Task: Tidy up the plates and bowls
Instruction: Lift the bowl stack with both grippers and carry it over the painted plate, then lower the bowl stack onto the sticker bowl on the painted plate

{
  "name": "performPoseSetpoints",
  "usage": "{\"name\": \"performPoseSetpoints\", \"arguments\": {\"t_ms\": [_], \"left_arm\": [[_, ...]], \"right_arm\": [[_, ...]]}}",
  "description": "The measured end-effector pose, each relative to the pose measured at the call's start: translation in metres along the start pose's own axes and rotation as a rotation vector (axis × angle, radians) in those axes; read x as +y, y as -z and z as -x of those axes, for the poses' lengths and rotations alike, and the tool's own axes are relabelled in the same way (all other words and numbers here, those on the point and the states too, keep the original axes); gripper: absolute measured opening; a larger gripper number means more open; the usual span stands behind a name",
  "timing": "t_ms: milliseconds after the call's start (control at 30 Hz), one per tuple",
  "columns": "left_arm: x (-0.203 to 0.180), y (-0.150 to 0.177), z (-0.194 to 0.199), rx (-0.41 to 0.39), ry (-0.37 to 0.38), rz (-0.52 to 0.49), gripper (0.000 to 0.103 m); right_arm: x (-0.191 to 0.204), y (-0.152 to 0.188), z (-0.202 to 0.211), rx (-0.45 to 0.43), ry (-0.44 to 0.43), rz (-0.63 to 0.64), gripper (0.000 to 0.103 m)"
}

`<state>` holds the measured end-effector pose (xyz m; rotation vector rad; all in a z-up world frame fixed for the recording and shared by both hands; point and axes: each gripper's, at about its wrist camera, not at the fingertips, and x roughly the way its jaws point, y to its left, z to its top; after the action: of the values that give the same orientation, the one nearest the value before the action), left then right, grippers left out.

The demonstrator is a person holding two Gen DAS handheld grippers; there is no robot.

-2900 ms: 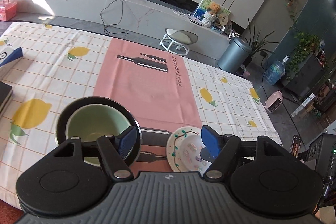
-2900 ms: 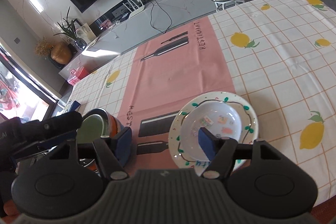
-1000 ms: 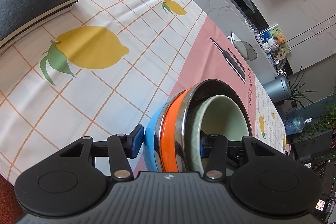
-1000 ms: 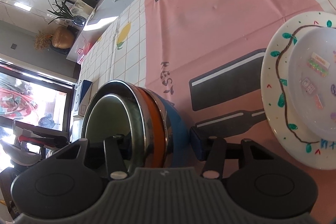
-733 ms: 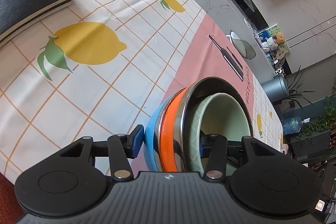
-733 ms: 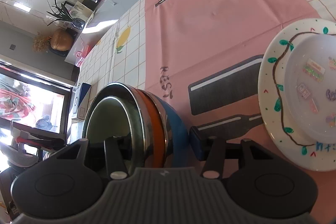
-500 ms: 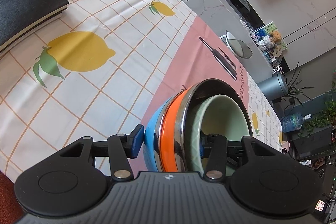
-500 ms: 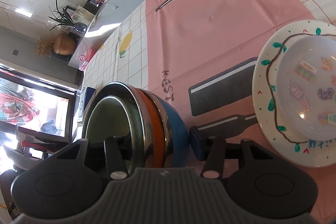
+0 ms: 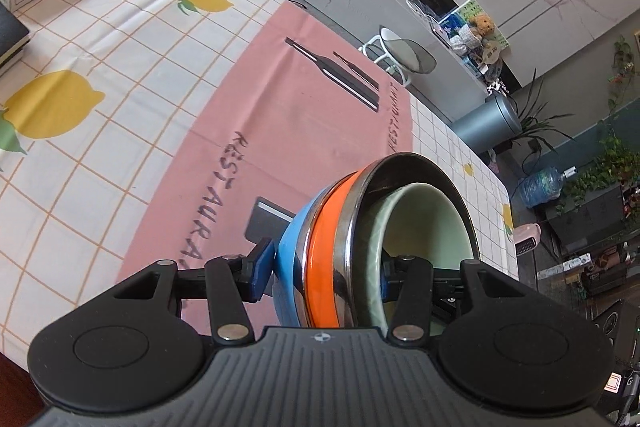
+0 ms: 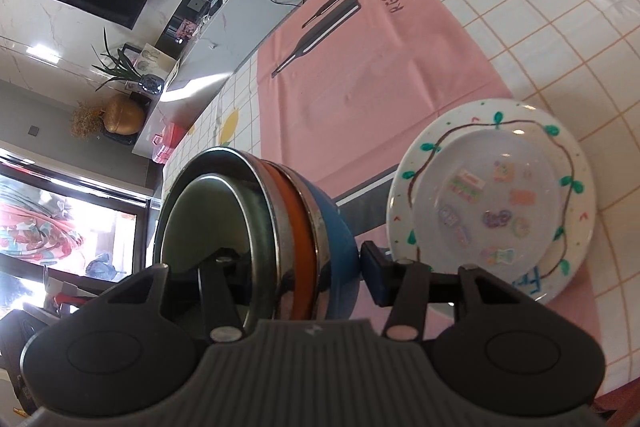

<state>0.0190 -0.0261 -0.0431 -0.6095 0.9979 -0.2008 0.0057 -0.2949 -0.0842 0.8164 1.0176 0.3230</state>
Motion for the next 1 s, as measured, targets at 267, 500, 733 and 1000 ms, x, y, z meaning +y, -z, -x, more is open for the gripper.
{"name": "performPoseSetpoints", "arguments": {"t_ms": [267, 500, 733, 1000], "left_arm": [[-0.057, 0.002, -0.029, 0.069, 0.05, -0.057, 0.055], [-0.07, 0.014, -0.058, 0.135, 0.06, -0.056, 0.054], [-0.061, 0.02, -0.073, 0.159, 0.03, -0.045, 0.054], [-0.054, 0.021, -0.078, 0.166, 0.029, -0.034, 0.054]], "right_arm": [[-0.03, -0.029, 0.05, -0.046, 0.035, -0.033, 0.05], [-0.055, -0.045, 0.067, -0.064, 0.087, -0.056, 0.05], [-0.075, -0.042, 0.054, -0.035, 0.094, -0.084, 0.05], [-0.078, -0.043, 0.043, -0.021, 0.102, -0.077, 0.05]]}}
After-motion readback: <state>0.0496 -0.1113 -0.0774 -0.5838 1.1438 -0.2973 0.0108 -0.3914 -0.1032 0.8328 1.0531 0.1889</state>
